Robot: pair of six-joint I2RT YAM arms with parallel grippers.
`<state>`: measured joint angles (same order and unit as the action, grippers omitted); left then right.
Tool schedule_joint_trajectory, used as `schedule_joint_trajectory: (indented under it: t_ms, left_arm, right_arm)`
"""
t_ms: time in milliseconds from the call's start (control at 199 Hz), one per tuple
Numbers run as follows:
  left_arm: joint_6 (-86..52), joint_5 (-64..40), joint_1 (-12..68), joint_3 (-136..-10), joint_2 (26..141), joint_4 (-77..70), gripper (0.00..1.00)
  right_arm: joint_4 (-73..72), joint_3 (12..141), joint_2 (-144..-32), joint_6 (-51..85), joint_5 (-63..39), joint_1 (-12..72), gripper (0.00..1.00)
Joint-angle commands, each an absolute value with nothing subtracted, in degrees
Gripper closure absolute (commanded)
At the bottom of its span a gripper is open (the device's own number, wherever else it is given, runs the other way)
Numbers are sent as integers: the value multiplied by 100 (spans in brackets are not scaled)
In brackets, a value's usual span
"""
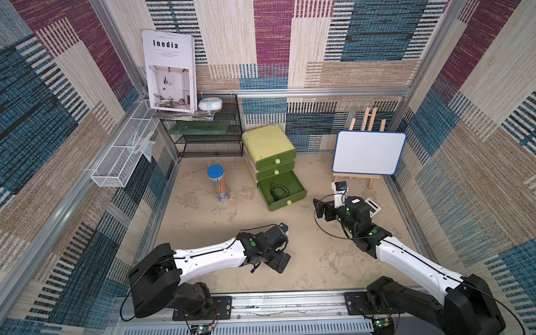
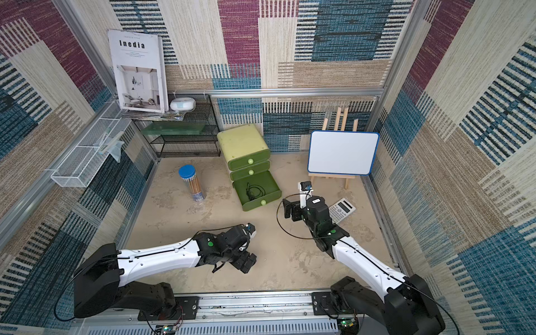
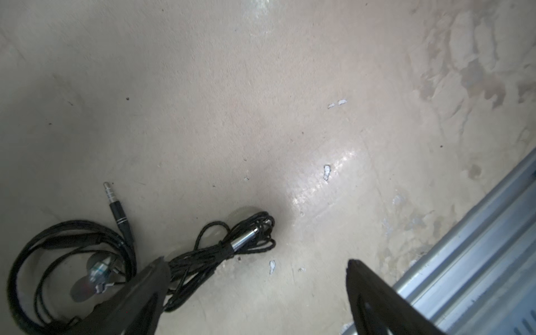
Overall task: Place the wired earphones into the drawer by color
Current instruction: Pick up the wired earphones from the center of the board.
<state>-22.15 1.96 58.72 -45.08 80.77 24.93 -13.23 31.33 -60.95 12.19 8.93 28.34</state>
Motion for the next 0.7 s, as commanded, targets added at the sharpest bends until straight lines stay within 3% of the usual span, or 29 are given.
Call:
schedule_joint_trajectory:
  t_ms: [0, 692]
  left_arm:
    - [-2176, 244, 5886, -4521, 8208, 2479, 1]
    - [-2240, -167, 5914, -4724, 8782, 2974, 6]
  right_arm:
    - [-1503, 3103, -6056, 1145, 1035, 2831, 0]
    - [-1503, 3061, -6093, 1135, 1071, 2831, 0]
